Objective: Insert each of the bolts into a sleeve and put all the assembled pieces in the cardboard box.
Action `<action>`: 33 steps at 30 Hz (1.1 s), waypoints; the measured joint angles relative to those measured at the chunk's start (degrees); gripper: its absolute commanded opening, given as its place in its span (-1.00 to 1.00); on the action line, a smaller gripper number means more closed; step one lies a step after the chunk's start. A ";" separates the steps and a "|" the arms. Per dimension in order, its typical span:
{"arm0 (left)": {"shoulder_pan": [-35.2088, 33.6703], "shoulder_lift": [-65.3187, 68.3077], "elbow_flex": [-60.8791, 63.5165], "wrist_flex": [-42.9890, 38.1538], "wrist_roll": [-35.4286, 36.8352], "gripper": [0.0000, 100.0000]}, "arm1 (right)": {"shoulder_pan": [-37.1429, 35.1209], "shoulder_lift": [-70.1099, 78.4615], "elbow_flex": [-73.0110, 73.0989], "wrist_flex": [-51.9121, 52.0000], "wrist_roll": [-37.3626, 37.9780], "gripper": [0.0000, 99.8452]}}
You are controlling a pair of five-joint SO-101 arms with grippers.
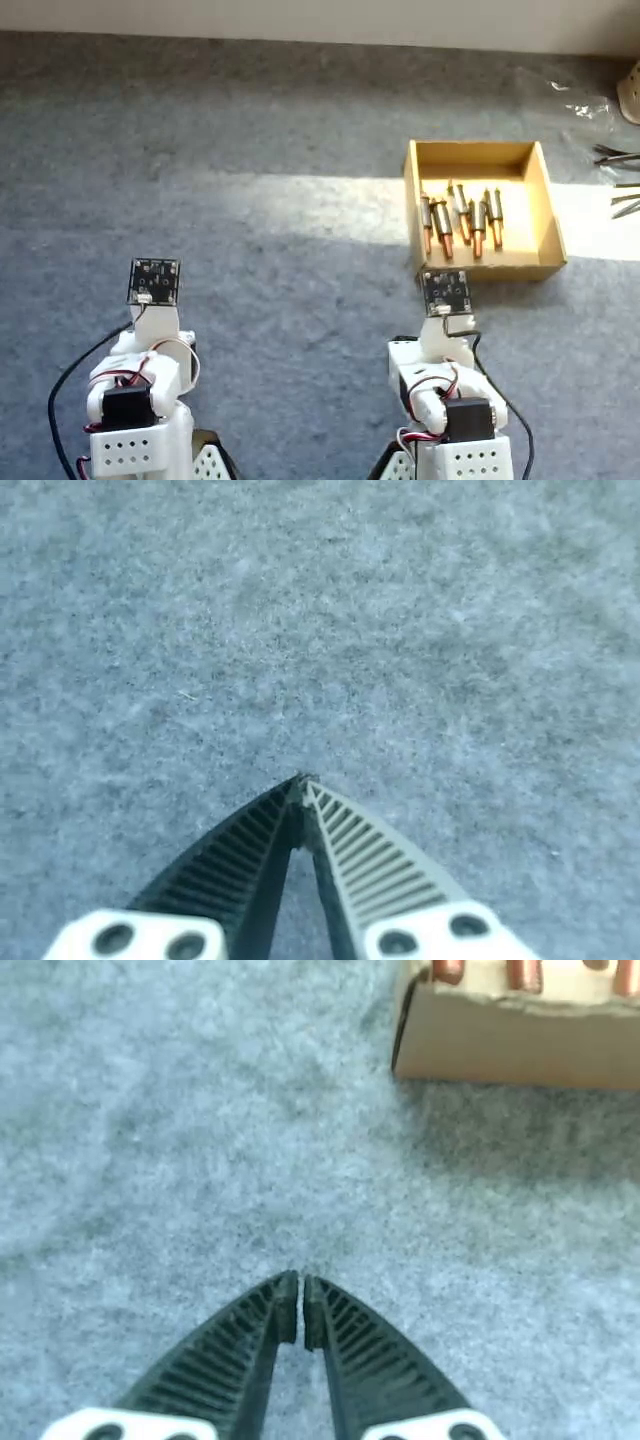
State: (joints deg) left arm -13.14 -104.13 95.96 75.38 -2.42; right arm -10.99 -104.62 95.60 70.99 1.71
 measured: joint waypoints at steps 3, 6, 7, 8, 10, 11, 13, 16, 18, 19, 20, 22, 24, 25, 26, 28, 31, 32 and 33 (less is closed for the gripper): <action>0.00 0.00 0.00 0.00 0.00 -0.99 | 0.00 0.00 0.00 0.00 0.00 -0.99; 0.70 0.00 0.00 0.00 0.00 -0.99 | 0.00 0.00 0.00 0.00 0.00 -0.99; 2.11 0.00 0.00 0.00 0.09 -0.99 | 0.00 0.00 0.00 0.00 0.00 -0.99; 3.69 0.00 0.00 0.00 0.09 -0.99 | 0.00 0.00 0.00 0.00 0.00 -0.99; 7.03 0.00 0.00 0.00 0.00 -0.99 | 0.00 0.00 0.00 0.00 0.00 -0.99; 8.35 0.00 0.00 0.00 0.00 -0.99 | 0.00 0.00 0.00 0.00 0.00 -0.99; 9.14 0.00 0.00 0.00 0.00 -0.99 | 0.00 0.00 0.00 0.00 0.00 -0.99; 9.05 0.00 0.00 0.00 0.00 -0.99 | 0.00 0.00 0.00 0.00 0.00 -0.99; 9.05 0.00 0.00 0.00 0.00 -0.99 | 0.00 0.00 0.00 0.00 0.00 -0.99; 9.05 0.00 0.00 0.00 0.00 -0.99 | 0.00 0.00 0.00 0.00 0.00 -0.99; 9.05 0.00 0.00 0.00 0.00 -0.99 | 0.00 0.00 0.00 0.00 0.00 -0.99; 9.05 0.00 0.00 0.00 0.00 -0.99 | 0.00 0.00 0.00 0.00 0.00 -0.99; 9.05 0.00 0.00 0.00 0.00 -0.99 | 0.00 0.00 0.00 0.00 0.00 -0.99; 9.05 0.00 0.00 0.00 0.00 -0.99 | 0.00 0.00 0.00 0.00 0.00 -0.99; 9.05 0.00 0.00 0.00 0.00 -0.99 | 0.00 0.00 0.00 0.00 0.00 -0.99; 9.05 0.00 0.00 0.00 0.00 -0.99 | 0.00 0.00 0.00 0.00 0.00 -0.99; 9.49 0.00 0.00 0.00 0.00 -0.99 | 0.00 0.00 0.00 0.00 0.00 -0.99; 9.49 0.00 0.00 0.00 0.00 -0.99 | 0.00 0.00 0.00 0.00 0.00 -0.99; 9.49 0.00 0.00 0.00 0.00 -0.99 | 0.00 0.00 0.00 0.00 0.00 -0.99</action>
State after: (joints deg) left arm -3.65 -104.13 95.96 75.38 -2.42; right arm -10.99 -104.62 95.60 70.99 1.71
